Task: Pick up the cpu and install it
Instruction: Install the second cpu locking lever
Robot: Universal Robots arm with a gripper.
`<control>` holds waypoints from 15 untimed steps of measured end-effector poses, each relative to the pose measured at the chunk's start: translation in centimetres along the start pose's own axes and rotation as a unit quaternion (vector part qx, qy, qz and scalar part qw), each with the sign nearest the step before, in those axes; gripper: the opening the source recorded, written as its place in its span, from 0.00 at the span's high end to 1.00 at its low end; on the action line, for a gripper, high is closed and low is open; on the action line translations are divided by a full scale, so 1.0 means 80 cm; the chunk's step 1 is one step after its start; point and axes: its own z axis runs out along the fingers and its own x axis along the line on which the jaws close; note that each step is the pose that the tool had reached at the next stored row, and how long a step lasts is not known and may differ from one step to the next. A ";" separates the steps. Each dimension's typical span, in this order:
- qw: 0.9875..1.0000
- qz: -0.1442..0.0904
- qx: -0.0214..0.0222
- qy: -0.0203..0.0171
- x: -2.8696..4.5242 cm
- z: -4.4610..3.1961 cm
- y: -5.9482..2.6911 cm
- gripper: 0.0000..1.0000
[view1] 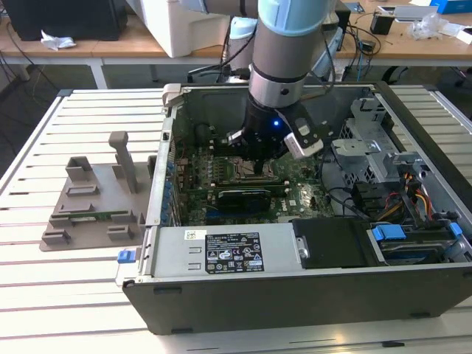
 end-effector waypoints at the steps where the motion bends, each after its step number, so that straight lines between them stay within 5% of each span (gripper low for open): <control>1: 1.000 0.000 0.000 0.000 0.0115 0.0134 -0.002 0.89; 6: 1.000 -0.001 -0.003 0.000 0.0202 0.0247 -0.003 0.89; 10: 1.000 -0.009 -0.021 -0.001 0.0289 0.0287 -0.003 0.89; 15: 1.000 -0.011 -0.024 -0.001 0.0310 0.0358 -0.005 0.89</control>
